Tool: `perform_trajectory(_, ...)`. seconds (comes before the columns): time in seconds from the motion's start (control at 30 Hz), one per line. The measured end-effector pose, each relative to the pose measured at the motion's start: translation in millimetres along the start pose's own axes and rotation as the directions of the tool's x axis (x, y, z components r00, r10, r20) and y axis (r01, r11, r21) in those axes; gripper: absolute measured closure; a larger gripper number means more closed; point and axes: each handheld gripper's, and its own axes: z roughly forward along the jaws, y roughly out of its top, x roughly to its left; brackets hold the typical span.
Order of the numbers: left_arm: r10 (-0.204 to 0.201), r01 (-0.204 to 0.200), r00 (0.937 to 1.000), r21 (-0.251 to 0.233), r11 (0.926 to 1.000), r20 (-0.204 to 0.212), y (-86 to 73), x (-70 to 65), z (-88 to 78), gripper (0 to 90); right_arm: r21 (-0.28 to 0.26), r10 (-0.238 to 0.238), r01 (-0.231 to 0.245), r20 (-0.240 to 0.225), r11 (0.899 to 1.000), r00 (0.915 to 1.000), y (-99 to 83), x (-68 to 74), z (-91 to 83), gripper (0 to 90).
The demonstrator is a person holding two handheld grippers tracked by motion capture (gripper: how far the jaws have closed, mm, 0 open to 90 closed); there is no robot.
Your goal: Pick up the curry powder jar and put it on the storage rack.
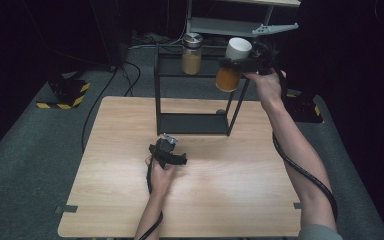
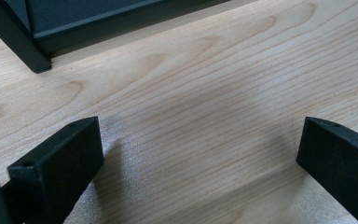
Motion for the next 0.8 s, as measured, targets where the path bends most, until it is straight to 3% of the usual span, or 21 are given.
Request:
perform_trajectory(0.33, 0.001, -0.001, 1.0000, 0.000, 1.0000, 0.001, 0.1, 0.2, 0.0, 0.2, 0.029, 0.011, -0.014, 0.115, 0.999, 0.9933, 26.0, 7.4, 18.3, 35.1)
perform_trajectory(0.8, 0.001, -0.001, 1.0000, 0.000, 1.0000, 0.002, 0.0, 0.4, 0.1, 0.2, 0.046, 0.078, -0.091, 0.231, 0.995, 0.9698, 38.4, 7.7, 46.6, 35.1)
